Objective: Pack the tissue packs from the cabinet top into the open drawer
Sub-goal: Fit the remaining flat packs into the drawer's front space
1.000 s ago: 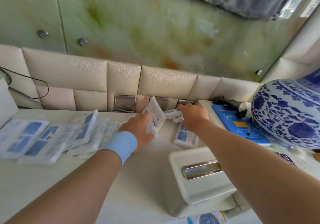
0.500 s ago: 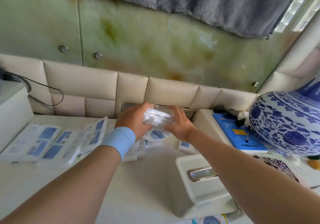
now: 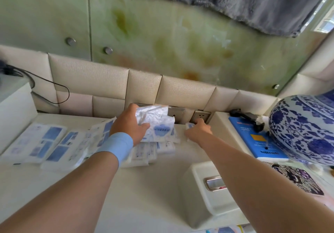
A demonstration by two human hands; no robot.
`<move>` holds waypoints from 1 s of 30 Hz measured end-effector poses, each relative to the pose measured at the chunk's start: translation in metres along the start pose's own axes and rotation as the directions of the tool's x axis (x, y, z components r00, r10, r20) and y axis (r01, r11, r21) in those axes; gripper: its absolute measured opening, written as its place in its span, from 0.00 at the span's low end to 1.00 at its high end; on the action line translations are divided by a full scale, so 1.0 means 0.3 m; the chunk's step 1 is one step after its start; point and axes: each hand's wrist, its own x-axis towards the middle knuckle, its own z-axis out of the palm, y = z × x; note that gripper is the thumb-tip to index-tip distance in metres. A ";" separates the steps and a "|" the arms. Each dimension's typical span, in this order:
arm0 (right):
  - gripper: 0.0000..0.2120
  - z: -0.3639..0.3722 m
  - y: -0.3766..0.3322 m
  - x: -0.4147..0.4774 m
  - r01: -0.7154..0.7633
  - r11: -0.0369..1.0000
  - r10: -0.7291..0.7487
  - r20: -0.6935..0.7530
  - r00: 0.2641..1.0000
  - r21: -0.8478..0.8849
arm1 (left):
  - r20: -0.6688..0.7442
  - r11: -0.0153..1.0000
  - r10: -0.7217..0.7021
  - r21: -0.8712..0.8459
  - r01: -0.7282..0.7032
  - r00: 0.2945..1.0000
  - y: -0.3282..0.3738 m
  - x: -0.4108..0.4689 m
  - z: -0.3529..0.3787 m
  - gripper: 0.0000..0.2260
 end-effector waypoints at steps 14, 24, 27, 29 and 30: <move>0.38 0.158 -0.224 -0.133 0.146 0.984 -0.162 0.165 0.973 0.102 | -0.250 0.946 -0.279 -0.239 0.220 0.927 -0.117 0.013 -0.140 0.22; 0.36 0.013 -0.176 -0.307 0.286 0.933 -0.279 -0.062 0.958 0.218 | -0.041 0.996 -0.079 -0.037 0.078 0.996 -0.057 -0.124 -0.267 0.23; 0.36 -0.017 -0.143 -0.422 0.291 0.866 -0.318 0.000 0.948 0.406 | 0.003 0.999 -0.047 0.000 0.047 0.999 -0.038 -0.210 -0.327 0.23; 0.34 -0.019 -0.121 -0.516 0.313 0.838 -0.357 0.015 0.934 0.446 | 0.028 0.997 -0.073 0.009 0.073 0.997 -0.042 -0.271 -0.357 0.23; 0.34 -0.014 -0.109 -0.562 0.323 0.838 -0.370 0.023 0.929 0.439 | 0.042 0.996 -0.093 0.019 0.093 0.995 -0.047 -0.304 -0.370 0.24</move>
